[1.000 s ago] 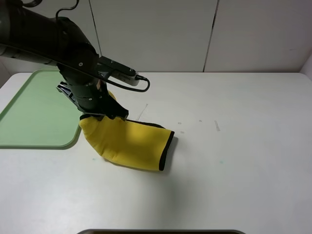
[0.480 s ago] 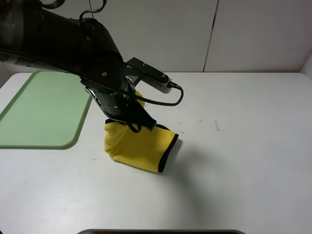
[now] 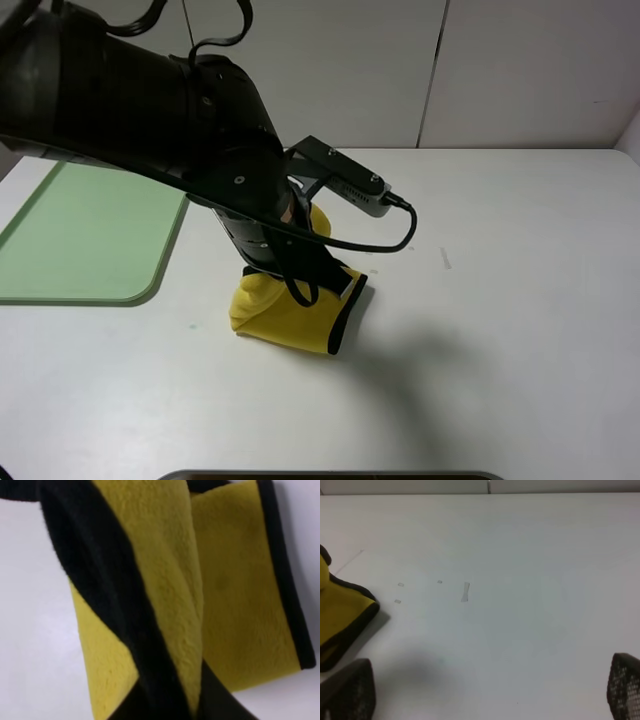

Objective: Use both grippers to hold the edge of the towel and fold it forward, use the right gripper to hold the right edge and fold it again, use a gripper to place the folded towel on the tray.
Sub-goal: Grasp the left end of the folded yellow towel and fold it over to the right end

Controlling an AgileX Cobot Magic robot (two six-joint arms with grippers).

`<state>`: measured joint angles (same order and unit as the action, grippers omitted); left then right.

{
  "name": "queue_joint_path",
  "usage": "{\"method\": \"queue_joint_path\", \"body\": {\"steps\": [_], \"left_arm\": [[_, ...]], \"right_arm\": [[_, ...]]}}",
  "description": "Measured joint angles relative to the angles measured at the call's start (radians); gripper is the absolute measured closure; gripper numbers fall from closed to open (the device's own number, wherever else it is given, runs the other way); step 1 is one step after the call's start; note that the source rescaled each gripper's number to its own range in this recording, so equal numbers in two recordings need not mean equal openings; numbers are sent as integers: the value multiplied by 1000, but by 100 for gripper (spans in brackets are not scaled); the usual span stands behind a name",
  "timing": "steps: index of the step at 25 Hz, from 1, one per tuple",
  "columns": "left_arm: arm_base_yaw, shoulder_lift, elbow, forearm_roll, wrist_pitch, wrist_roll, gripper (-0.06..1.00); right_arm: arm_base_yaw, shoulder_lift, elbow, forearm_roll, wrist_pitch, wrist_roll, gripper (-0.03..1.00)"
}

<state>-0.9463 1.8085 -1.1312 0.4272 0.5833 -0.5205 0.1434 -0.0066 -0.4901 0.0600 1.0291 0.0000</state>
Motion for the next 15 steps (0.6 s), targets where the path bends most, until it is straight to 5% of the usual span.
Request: {"method": "queue_joint_path", "body": {"steps": [4, 7, 13, 15], "left_arm": [[0, 0, 0, -4, 0, 0, 87], [0, 0, 0, -5, -1, 1, 75], [0, 0, 0, -6, -19, 45, 11], [0, 0, 0, -6, -28, 49, 2]], "right_arm": [[0, 0, 0, 0, 0, 0, -3], [0, 0, 0, 0, 0, 0, -3], [0, 0, 0, 0, 0, 0, -3], [0, 0, 0, 0, 0, 0, -3]]}}
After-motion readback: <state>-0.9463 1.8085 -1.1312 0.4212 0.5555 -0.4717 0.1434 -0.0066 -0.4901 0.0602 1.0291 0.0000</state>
